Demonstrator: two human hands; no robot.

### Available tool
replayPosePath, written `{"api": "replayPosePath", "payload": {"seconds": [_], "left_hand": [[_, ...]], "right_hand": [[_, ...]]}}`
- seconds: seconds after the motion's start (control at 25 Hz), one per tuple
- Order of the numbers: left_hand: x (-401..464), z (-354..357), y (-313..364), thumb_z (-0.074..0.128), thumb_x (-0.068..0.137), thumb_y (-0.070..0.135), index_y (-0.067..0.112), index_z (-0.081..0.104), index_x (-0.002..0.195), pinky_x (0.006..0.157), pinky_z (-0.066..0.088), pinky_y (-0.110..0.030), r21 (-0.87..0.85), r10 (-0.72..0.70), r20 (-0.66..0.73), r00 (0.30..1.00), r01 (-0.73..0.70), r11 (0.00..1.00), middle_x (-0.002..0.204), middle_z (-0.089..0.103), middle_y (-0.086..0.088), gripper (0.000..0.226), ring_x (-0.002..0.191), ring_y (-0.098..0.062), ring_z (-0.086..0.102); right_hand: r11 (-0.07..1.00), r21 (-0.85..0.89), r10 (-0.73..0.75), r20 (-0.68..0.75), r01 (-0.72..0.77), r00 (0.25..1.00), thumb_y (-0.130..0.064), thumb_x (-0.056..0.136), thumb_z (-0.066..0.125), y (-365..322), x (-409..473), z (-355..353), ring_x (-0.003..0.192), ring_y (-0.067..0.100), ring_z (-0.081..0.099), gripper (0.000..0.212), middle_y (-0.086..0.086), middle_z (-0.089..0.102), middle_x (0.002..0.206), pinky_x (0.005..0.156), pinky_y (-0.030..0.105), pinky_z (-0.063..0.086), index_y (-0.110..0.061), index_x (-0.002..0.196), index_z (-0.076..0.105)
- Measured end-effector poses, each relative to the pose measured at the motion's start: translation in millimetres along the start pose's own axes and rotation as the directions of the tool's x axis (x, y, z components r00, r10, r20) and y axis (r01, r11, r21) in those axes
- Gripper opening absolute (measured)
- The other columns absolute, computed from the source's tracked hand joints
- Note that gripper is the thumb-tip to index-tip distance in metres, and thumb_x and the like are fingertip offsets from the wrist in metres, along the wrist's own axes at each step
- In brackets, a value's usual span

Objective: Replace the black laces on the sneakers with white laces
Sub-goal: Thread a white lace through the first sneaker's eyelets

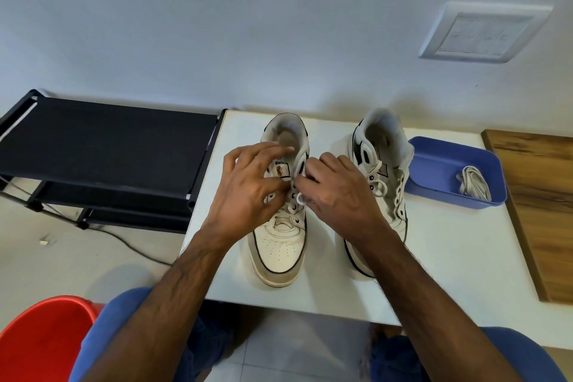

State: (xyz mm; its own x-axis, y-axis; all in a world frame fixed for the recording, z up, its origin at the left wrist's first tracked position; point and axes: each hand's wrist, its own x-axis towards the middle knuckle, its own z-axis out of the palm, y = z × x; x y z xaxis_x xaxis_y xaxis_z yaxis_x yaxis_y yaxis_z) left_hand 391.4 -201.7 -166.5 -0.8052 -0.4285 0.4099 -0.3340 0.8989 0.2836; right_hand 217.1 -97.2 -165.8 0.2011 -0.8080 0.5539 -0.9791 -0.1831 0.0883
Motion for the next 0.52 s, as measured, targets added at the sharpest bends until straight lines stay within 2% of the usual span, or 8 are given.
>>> {"api": "replayPosePath", "payload": {"seconds": [0.08, 0.16, 0.24, 0.36, 0.52], "left_hand": [[-1, 1, -1, 0.073, 0.083, 0.033, 0.028, 0.078, 0.083, 0.104, 0.024, -0.041, -0.039, -0.06, 0.008, 0.998, 0.06, 0.997, 0.148, 0.052, 0.001, 0.008, 0.141, -0.024, 0.039], [-3, 4, -1, 0.063, 0.09, 0.039, 0.03, 0.077, 0.089, 0.108, 0.015, -0.035, -0.152, -0.193, 0.018, 0.981, 0.194, 0.969, 0.154, 0.043, 0.005, 0.016, 0.146, -0.022, 0.028], [-3, 8, 1, 0.052, 0.098, 0.041, 0.03, 0.076, 0.093, 0.109, 0.012, -0.037, -0.217, -0.289, 0.059, 0.956, 0.295, 0.931, 0.158, 0.035, 0.009, 0.027, 0.148, -0.019, 0.019], [-3, 14, 5, 0.048, 0.1, 0.035, 0.027, 0.07, 0.097, 0.108, 0.015, -0.041, -0.177, -0.305, 0.092, 0.948, 0.316, 0.932, 0.155, 0.033, 0.008, 0.024, 0.146, -0.018, 0.017], [-3, 15, 5, 0.062, 0.097, 0.021, 0.027, 0.065, 0.102, 0.11, 0.019, -0.046, -0.119, -0.283, 0.137, 0.949, 0.3, 0.947, 0.151, 0.035, 0.005, 0.008, 0.142, -0.019, 0.021]], "right_hand": [[0.999, 0.007, -0.046, 0.004, 0.046, 0.999, -0.013, 0.087, 0.07, 3, -1, 2, 0.077, 0.025, 0.05, 0.005, 0.006, 0.055, 0.082, 0.065, 0.038, 0.04, -0.012, 0.091, 0.067], [0.996, 0.016, -0.084, 0.003, 0.084, 0.996, -0.01, 0.089, 0.067, 4, -2, 3, 0.079, 0.024, 0.046, 0.006, 0.006, 0.052, 0.082, 0.065, 0.038, 0.039, -0.012, 0.092, 0.062], [0.994, 0.02, -0.108, -0.019, 0.108, 0.994, -0.007, 0.091, 0.064, 3, -2, 3, 0.08, 0.023, 0.041, 0.008, 0.006, 0.051, 0.082, 0.065, 0.036, 0.036, -0.012, 0.09, 0.058], [0.994, 0.004, -0.112, -0.042, 0.112, 0.993, -0.004, 0.091, 0.062, 3, -3, 3, 0.078, 0.022, 0.041, 0.01, 0.006, 0.052, 0.08, 0.064, 0.036, 0.035, -0.012, 0.086, 0.06], [0.997, 0.014, -0.078, -0.004, 0.078, 0.997, -0.007, 0.086, 0.069, 6, -5, 4, 0.081, 0.022, 0.042, 0.006, 0.006, 0.056, 0.082, 0.064, 0.035, 0.037, -0.011, 0.091, 0.066]]}}
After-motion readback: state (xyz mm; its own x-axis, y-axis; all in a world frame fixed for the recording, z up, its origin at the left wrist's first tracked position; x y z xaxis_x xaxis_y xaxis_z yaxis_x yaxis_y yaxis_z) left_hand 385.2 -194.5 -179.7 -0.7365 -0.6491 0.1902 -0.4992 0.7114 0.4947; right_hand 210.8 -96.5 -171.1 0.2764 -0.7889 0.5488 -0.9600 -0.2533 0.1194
